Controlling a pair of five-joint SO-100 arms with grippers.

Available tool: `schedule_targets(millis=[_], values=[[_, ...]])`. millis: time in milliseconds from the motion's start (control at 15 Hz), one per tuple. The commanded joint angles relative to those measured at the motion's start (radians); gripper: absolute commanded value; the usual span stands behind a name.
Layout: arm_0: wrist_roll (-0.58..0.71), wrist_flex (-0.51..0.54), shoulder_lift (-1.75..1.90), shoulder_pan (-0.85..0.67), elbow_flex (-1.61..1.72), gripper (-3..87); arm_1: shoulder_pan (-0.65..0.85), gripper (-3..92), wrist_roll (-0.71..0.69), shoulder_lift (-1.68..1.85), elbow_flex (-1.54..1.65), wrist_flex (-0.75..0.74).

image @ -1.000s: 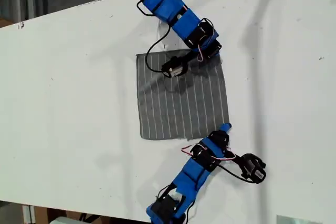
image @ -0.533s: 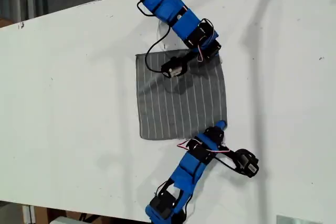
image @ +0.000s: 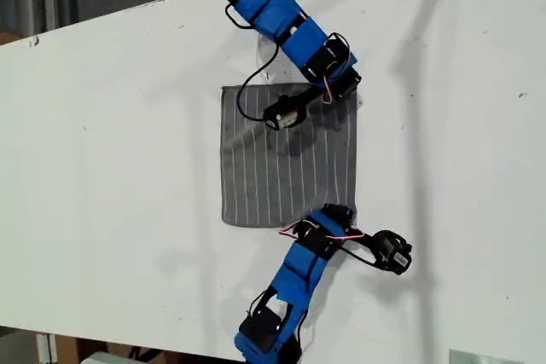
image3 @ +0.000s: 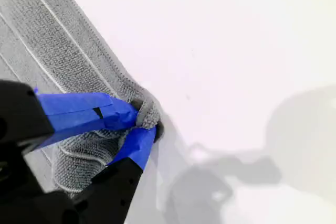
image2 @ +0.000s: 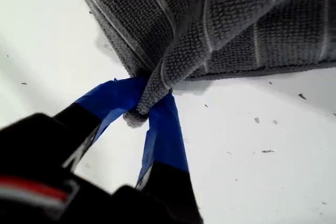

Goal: Grasp corners of a square towel and fold twice.

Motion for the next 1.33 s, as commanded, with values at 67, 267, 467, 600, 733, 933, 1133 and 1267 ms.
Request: schedule_targets(millis=[67, 267, 467, 600, 733, 933, 1133, 1267], values=[[-0.040, 0.155, 0.195, 0.051, -0.048, -0.3, -0.023, -0.1, -0.040, -0.041, -0.302, 0.204], [-0.057, 0.242, 0.310, 0.086, -0.057, -0.3, -0.026, -0.1, -0.008, -0.021, -0.423, 0.327], [-0.060, 0.293, 0.474, 0.129, -0.012, -0.3, -0.012, -0.1, 0.112, 0.086, -0.462, 0.423], [-0.078, 0.258, 0.586, 0.126, 0.112, -0.3, 0.002, -0.1, 0.064, 0.023, -0.566, 0.436], [-0.038, 0.299, 0.446, 0.112, -0.029, -0.3, -0.014, -0.1, 0.153, -0.078, -0.701, 0.638], [0.038, 0.298, 0.491, 0.034, 0.015, -0.3, 0.006, -0.1, 0.147, -0.040, -0.640, 0.629], [0.173, 0.290, 0.614, -0.092, 0.097, -0.3, 0.100, -0.1, 0.083, 0.094, -0.489, 0.575], [0.273, 0.291, 0.621, -0.181, 0.091, -0.3, 0.212, -0.1, -0.008, 0.153, -0.442, 0.558]])
